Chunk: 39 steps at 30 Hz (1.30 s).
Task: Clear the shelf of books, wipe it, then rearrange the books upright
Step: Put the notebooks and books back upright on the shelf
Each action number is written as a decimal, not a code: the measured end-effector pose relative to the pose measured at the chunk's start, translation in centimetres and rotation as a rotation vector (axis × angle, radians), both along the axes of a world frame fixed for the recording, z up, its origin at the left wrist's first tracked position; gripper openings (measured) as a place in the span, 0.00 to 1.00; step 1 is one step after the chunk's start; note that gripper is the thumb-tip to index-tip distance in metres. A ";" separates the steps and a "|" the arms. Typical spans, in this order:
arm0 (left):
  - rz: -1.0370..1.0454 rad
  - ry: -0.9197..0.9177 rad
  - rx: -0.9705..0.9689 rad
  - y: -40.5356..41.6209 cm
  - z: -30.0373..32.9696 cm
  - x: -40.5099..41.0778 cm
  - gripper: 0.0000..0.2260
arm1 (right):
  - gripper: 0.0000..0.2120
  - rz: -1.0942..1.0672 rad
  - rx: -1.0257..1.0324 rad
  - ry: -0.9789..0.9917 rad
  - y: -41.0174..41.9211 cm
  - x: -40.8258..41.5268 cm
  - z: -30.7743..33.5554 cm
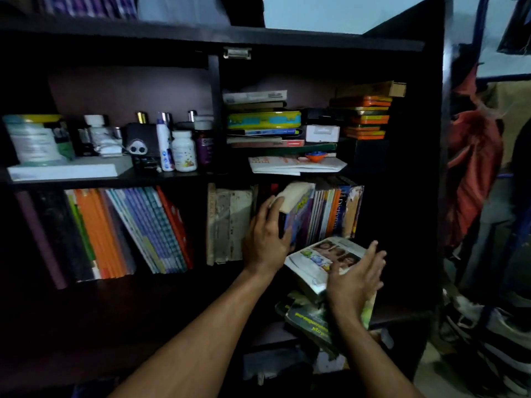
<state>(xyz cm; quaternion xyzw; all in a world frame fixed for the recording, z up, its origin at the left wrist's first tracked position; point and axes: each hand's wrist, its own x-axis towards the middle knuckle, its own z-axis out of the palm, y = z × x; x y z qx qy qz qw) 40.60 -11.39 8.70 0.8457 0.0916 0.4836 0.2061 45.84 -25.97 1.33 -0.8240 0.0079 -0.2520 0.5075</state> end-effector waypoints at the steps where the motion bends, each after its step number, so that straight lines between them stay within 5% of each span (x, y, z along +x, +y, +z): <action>1: -0.007 -0.004 -0.004 0.2 0.0 -1.1 0.30 | 0.39 -0.007 -0.062 -0.036 0.1 -0.1 0.0; 4: 0.004 0.018 0.025 1.2 -0.3 -4.3 0.33 | 0.24 0.066 -0.145 -0.260 0.4 -0.8 0.3; 7: 0.043 0.044 0.024 2.2 -0.4 -7.0 0.34 | 0.17 0.389 -0.217 -0.393 0.8 -2.9 0.9; 11: 0.085 0.204 -0.083 3.6 -0.3 -8.0 0.39 | 0.41 0.687 -0.529 -0.278 2.3 -5.8 3.5; 13: -0.079 0.301 -0.155 4.2 -0.3 -7.7 0.35 | 0.51 0.756 -0.378 -0.080 4.2 -6.6 4.6; 16: -0.492 0.360 -0.346 5.3 -0.3 -7.3 0.19 | 0.47 0.639 0.001 0.183 6.7 -7.1 4.7; 18: -0.463 0.294 -0.258 6.1 -0.6 -6.8 0.16 | 0.43 0.491 0.124 0.189 7.2 -7.1 3.5; 20: -0.196 0.062 -0.112 7.6 -1.4 -5.6 0.16 | 0.43 0.409 0.160 0.160 7.2 -7.5 2.7; 22: 0.066 -0.002 -0.131 8.9 -1.8 -4.5 0.30 | 0.40 0.402 0.181 0.163 7.3 -7.6 2.2; 24: 0.150 0.119 -0.212 10.1 -2.1 -3.3 0.50 | 0.36 0.405 0.156 0.157 7.5 -7.9 1.8; 26: 0.170 0.213 -0.184 10.4 -2.4 -1.8 0.59 | 0.37 0.379 0.126 0.116 7.9 -8.2 1.2; 30: 0.223 0.247 -0.088 9.7 -3.0 1.6 0.64 | 0.42 0.346 0.086 0.063 8.6 -7.7 0.2; 39: 0.302 0.230 -0.212 11.4 -3.2 2.3 0.64 | 0.47 0.425 0.086 0.094 8.4 -6.3 0.0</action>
